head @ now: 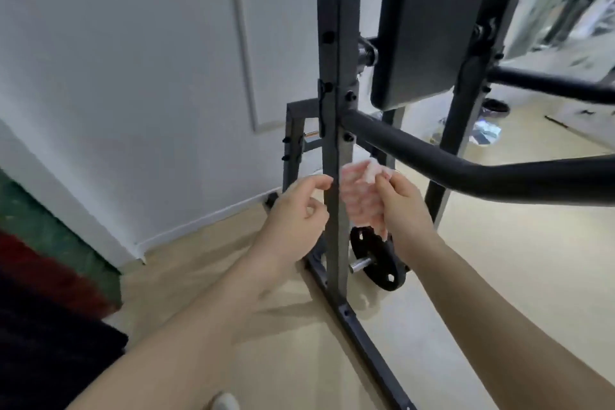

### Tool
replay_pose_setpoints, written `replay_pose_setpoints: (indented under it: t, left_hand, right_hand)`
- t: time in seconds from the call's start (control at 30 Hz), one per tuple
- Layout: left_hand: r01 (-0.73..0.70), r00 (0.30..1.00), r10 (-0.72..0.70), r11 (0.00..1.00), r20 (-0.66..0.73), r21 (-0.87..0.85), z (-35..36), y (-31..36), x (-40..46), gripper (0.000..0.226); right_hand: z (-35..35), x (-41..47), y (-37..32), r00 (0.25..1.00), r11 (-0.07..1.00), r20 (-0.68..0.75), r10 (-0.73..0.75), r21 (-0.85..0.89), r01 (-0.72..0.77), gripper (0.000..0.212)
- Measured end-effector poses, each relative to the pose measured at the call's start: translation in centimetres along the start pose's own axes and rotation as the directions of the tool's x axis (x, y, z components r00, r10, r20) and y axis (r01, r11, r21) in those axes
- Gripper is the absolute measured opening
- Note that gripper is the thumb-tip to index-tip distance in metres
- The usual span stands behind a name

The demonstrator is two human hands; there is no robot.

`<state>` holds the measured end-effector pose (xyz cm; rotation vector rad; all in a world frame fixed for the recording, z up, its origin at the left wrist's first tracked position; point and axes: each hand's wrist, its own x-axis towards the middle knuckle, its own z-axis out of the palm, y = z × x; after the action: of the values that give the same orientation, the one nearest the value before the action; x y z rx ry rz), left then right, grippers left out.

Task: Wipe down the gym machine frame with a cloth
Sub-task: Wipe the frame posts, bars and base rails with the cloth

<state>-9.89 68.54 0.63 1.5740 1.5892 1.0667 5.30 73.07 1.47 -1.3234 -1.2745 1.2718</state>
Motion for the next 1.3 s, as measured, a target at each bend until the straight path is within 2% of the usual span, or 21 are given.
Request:
replay_pose_setpoints:
  t: [0.13,0.23,0.3,0.4,0.47,0.5,0.57,0.63,0.67,0.7,0.77,0.83,0.9,0.97,1.03,1.13,1.17,1.2,1.3]
  left_hand:
    - [-0.159,0.966,0.119,0.974,0.229,0.164,-5.0,-2.3,6.4,0.039]
    - [-0.312,0.934,0.236,0.904,0.267,0.292,-7.9,-2.7,13.3,0.042]
    - [-0.414,0.902,0.342,0.858,0.264,0.303,-8.5,-2.5,17.4,0.043]
    - [-0.564,0.815,0.447,0.760,0.370,0.324,-7.2,-3.4,21.6,0.044]
    - [-0.690,0.712,0.510,0.635,0.483,0.347,-5.9,-4.2,24.1,0.044]
    - [-0.765,0.639,0.560,0.536,0.527,0.358,-5.2,-4.4,25.4,0.044]
    - [-0.864,0.486,0.656,0.263,0.577,0.429,-4.0,-4.9,28.1,0.049]
    - [-0.863,0.401,0.699,0.072,0.592,0.501,-2.7,-5.1,30.5,0.052]
    - [-0.856,0.367,0.717,0.011,0.592,0.517,-2.1,-5.0,31.6,0.050]
    - [-0.848,0.334,0.738,-0.037,0.586,0.529,-1.6,-4.9,32.5,0.046]
    - [-0.828,0.278,0.769,-0.112,0.575,0.550,-0.7,-5.3,33.7,0.036]
    - [-0.816,0.235,0.782,-0.164,0.578,0.554,0.1,-6.0,34.1,0.029]
    - [-0.837,0.177,0.802,-0.183,0.571,0.516,0.7,-7.0,34.4,0.025]
    - [-0.852,0.148,0.830,-0.170,0.539,0.495,1.2,-7.4,35.0,0.023]
    - [-0.870,0.113,0.851,-0.165,0.513,0.464,1.5,-7.5,35.6,0.024]
    - [-0.894,0.074,0.861,-0.167,0.503,0.417,1.6,-7.4,36.5,0.032]
    - [-0.897,0.053,0.866,-0.178,0.497,0.405,1.6,-7.4,36.8,0.030]
    - [-0.901,0.025,0.873,-0.191,0.487,0.389,1.7,-7.5,37.0,0.026]
    - [-0.912,-0.034,0.875,-0.224,0.483,0.343,1.5,-7.6,37.6,0.020]
  right_hand:
    - [3.8,2.6,-0.4,0.972,0.995,-0.232,0.044,0.096,-0.022,0.026]
    - [6.5,4.4,-0.1,0.938,0.994,-0.335,0.087,0.097,-0.058,0.026]
    - [7.7,5.7,-0.1,0.909,0.993,-0.403,0.111,0.085,-0.083,0.025]
    - [8.5,8.5,-0.5,0.863,0.995,-0.496,0.100,0.025,-0.101,0.023]
    - [8.2,10.7,-1.0,0.859,0.995,-0.507,0.071,-0.029,-0.099,0.020]
    - [7.9,11.7,-1.4,0.858,0.994,-0.512,0.048,-0.062,-0.092,0.020]
    - [6.9,14.0,-2.3,0.835,0.980,-0.546,-0.066,-0.193,-0.049,0.022]
    - [5.5,16.0,-3.5,0.760,0.883,-0.571,-0.310,-0.470,0.007,0.030]
    - [5.0,16.8,-3.8,0.709,0.775,-0.544,-0.449,-0.631,0.006,0.033]
    - [4.6,17.4,-3.8,0.691,0.643,-0.481,-0.540,-0.765,-0.029,0.036]
    - [4.3,18.4,-2.0,0.760,0.383,-0.339,-0.554,-0.915,-0.129,0.047]
    - [5.1,18.7,0.8,0.820,0.208,-0.327,-0.469,-0.944,-0.257,0.053]
    - [5.9,18.8,2.4,0.788,0.185,-0.381,-0.484,-0.924,-0.334,0.053]
    - [5.9,18.5,2.8,0.717,0.201,-0.416,-0.559,-0.907,-0.369,0.048]
    - [5.6,17.5,3.1,0.623,0.206,-0.488,-0.611,-0.858,-0.470,0.038]
    - [6.9,17.7,3.6,0.421,0.355,-0.694,-0.584,-0.685,-0.636,0.033]
    - [8.0,18.7,3.6,0.401,0.378,-0.707,-0.583,-0.673,-0.636,0.032]
    - [9.2,20.1,3.7,0.437,0.353,-0.671,-0.599,-0.711,-0.608,0.032]
    - [10.7,22.0,4.3,0.646,0.131,-0.430,-0.631,-0.879,-0.457,0.039]
